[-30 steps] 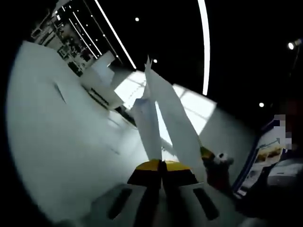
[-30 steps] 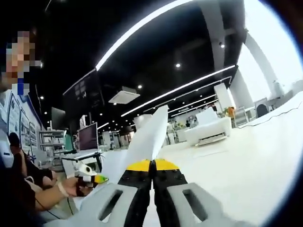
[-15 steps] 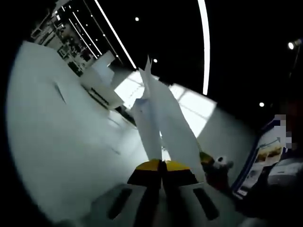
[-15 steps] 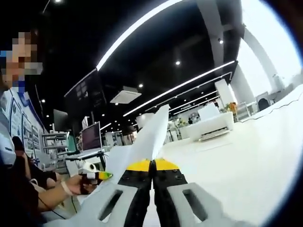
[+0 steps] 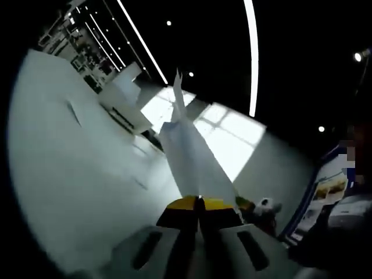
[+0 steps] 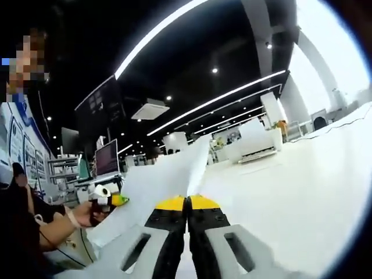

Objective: Organize the stack of printing papers by aligning and flattening the scattered papers on the table

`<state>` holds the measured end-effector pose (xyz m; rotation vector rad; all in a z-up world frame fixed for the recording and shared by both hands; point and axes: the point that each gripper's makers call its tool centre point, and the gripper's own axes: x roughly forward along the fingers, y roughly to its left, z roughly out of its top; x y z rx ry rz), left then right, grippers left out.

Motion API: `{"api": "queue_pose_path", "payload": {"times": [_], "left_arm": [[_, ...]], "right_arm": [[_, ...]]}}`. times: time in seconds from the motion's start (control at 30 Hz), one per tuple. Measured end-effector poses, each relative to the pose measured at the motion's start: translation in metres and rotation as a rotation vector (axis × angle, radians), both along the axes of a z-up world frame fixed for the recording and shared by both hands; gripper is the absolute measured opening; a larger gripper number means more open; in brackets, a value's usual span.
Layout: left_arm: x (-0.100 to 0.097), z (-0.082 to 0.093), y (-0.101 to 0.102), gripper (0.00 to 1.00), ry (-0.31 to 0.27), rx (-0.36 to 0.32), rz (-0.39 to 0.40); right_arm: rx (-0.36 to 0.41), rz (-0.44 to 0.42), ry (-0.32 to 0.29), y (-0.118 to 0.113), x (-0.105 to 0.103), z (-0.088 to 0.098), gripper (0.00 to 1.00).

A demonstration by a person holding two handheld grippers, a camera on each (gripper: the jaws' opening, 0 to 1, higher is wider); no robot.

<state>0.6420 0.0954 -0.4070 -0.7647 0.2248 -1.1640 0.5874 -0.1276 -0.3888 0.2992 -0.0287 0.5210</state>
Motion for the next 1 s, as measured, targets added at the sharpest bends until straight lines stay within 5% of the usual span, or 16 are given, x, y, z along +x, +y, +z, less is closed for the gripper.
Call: {"api": "queue_pose_path", "payload": {"times": [1.0], "left_arm": [[0.001,0.000,0.001,0.10,0.027,-0.018,0.000]], "right_arm": [[-0.031,0.137,-0.011,0.034,-0.014,-0.017,0.00]]}}
